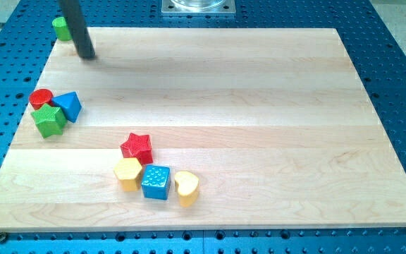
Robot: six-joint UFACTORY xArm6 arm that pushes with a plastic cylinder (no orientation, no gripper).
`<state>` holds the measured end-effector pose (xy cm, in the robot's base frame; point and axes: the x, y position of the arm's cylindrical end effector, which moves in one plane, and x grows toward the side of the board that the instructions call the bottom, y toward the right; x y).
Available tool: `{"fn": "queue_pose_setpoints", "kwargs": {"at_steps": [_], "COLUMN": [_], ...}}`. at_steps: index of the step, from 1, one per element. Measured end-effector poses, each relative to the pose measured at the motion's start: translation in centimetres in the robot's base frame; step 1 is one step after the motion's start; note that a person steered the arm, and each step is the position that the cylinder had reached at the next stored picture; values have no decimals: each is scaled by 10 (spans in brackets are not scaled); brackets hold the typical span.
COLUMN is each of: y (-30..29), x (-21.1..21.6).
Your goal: Push the green circle to the top left corner of the board
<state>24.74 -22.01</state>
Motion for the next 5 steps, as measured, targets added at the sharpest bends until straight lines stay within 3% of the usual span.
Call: {"fn": "queue_pose_setpoints", "kwargs": {"at_steps": [1,2,3,4,5], "y": [6,4,-2,-75,-85], "x": [-53,-56,-12,14,9]}}
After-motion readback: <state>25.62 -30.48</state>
